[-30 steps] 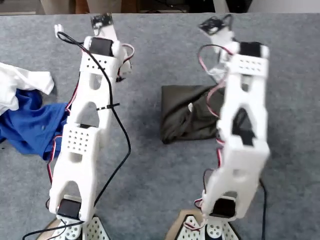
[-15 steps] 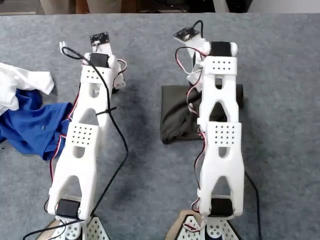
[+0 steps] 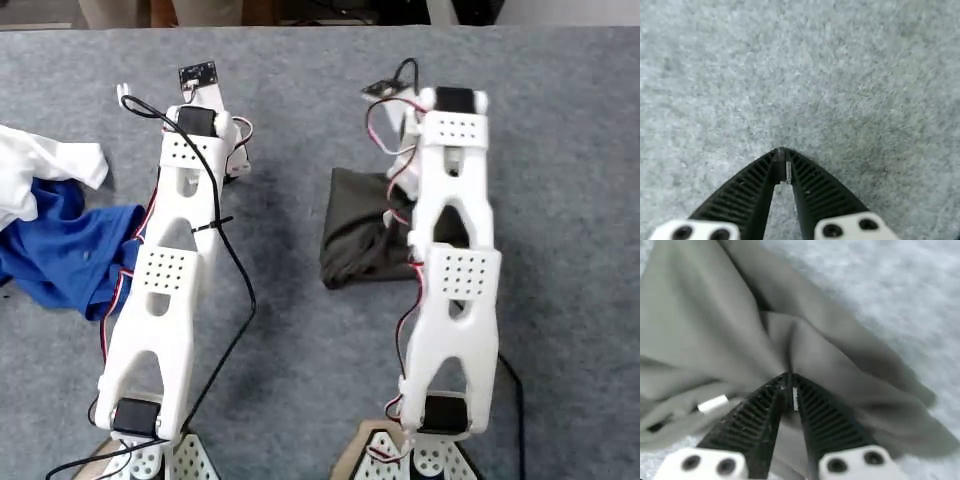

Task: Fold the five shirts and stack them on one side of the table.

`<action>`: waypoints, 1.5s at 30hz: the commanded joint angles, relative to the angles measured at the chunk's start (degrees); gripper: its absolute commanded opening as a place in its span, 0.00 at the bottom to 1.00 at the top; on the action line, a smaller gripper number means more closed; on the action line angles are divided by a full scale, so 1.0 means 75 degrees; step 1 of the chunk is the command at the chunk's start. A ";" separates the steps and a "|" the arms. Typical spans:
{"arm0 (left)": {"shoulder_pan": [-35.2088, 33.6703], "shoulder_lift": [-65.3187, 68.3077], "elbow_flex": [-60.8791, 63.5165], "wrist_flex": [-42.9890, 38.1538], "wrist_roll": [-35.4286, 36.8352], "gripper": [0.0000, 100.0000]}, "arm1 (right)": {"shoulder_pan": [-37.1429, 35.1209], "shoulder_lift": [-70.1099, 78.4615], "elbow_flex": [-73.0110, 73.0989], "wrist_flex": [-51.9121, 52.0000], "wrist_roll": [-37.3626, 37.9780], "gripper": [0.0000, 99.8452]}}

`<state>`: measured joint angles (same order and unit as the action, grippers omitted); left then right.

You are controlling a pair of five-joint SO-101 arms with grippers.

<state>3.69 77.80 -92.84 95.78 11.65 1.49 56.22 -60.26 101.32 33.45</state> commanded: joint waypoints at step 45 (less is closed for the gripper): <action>-0.0012 -0.0111 -0.0399 -0.0223 -0.0047 0.02 | -0.0463 -0.4413 0.4835 -0.0645 0.1817 0.01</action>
<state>3.69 77.80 -92.92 94.81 11.74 2.73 22.90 -18.86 98.77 48.66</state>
